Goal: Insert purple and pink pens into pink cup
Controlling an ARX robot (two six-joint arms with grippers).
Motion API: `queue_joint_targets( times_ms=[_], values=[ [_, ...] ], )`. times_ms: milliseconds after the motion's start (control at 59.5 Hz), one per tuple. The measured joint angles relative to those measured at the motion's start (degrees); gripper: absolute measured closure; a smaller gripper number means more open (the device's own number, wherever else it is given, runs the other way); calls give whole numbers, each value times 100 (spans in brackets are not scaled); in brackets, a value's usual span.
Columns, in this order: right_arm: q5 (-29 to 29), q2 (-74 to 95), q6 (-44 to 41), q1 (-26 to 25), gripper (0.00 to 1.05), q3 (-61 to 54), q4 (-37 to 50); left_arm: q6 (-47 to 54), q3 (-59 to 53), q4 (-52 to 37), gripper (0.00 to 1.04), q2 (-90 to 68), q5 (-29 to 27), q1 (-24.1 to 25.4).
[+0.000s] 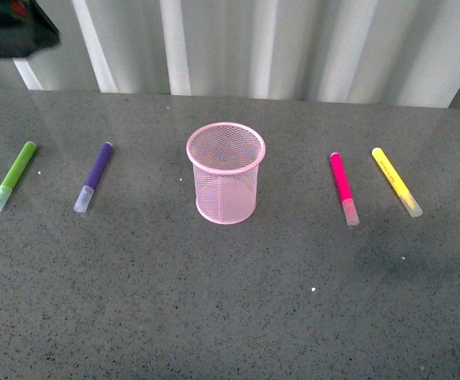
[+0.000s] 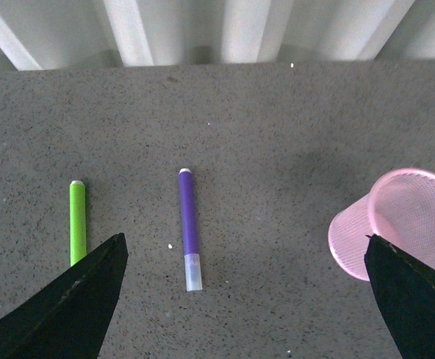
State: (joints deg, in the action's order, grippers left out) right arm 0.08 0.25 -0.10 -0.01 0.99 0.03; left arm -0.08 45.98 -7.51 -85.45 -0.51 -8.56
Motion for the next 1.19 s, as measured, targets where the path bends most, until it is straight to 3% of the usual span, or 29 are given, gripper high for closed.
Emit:
queue_joint_targets(
  times_ms=[185, 319, 554, 1193],
  values=[
    [0, 0, 0, 0, 7, 0, 0, 706, 922, 984, 7, -1001, 413, -160],
    [0, 0, 0, 0, 7, 0, 0, 925, 1711, 1539, 7, -1753, 343, -166],
    [0, 0, 0, 0, 7, 0, 0, 883, 2721, 1895, 7, -2699, 192, -155],
    [0, 0, 0, 0, 7, 0, 0, 881, 4166, 2288, 7, -4522, -35, 208]
  ],
)
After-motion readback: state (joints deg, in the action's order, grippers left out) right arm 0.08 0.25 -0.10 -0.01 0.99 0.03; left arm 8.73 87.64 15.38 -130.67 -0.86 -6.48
